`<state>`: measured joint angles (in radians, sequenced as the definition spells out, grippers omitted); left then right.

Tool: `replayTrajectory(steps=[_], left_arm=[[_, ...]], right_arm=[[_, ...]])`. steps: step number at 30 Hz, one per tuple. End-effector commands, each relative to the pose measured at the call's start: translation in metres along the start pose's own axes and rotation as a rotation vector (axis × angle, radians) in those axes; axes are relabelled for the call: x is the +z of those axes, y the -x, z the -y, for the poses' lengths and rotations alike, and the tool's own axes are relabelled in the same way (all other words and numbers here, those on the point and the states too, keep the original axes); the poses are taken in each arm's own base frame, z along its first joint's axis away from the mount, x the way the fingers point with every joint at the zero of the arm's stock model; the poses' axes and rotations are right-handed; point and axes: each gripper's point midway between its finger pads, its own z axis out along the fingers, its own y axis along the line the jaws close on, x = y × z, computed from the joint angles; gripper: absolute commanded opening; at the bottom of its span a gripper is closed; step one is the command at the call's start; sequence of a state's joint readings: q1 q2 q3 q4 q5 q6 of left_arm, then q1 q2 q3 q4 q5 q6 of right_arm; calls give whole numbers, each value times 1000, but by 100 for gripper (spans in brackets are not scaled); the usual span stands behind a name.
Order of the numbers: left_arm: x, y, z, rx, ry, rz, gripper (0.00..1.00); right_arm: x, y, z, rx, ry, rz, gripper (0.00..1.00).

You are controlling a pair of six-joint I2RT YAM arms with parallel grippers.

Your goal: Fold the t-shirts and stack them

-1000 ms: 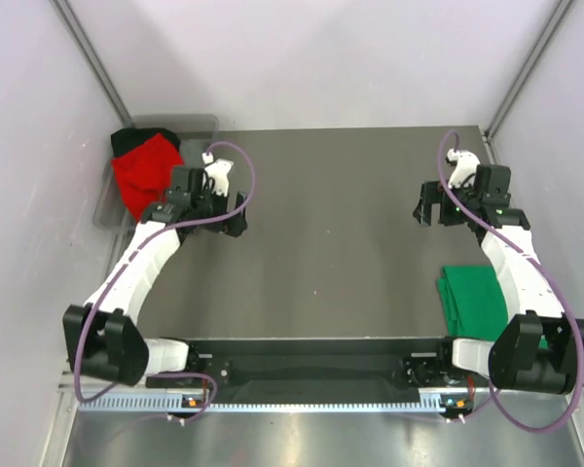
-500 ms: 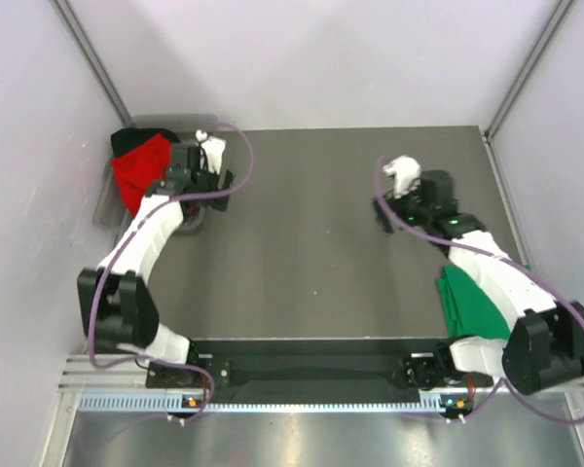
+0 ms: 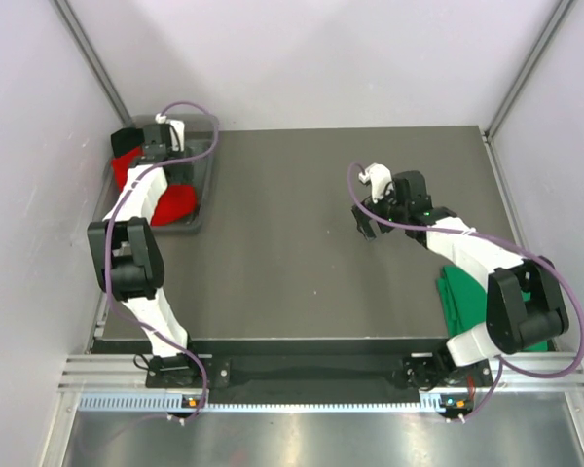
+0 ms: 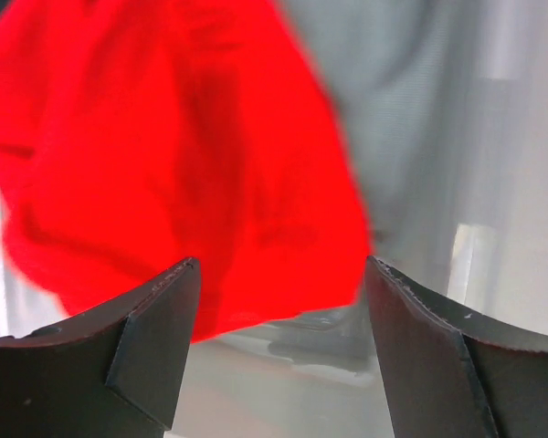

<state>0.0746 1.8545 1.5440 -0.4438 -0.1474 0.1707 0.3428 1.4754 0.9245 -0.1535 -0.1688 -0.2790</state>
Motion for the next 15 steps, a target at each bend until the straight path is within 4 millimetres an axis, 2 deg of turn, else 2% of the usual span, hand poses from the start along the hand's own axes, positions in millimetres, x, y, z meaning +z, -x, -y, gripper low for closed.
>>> replayTrajectory(steps=[1, 4, 7, 11, 13, 15], left_arm=[[-10, 14, -34, -63, 75, 74, 77], [-18, 11, -44, -72, 91, 86, 76], [-22, 14, -48, -69, 102, 96, 76], [-8, 6, -48, -63, 113, 53, 75], [0, 1, -49, -55, 122, 30, 66], [2, -2, -51, -48, 137, 17, 63]], right_arm=[[-13, 35, -4, 25, 53, 81, 100], [-6, 19, -4, 7, 61, 30, 100], [-4, 12, -8, -4, 83, 21, 100], [-6, 15, -16, 1, 126, 33, 100], [-7, 16, -16, 1, 125, 38, 100], [-6, 14, -15, -4, 125, 32, 100]])
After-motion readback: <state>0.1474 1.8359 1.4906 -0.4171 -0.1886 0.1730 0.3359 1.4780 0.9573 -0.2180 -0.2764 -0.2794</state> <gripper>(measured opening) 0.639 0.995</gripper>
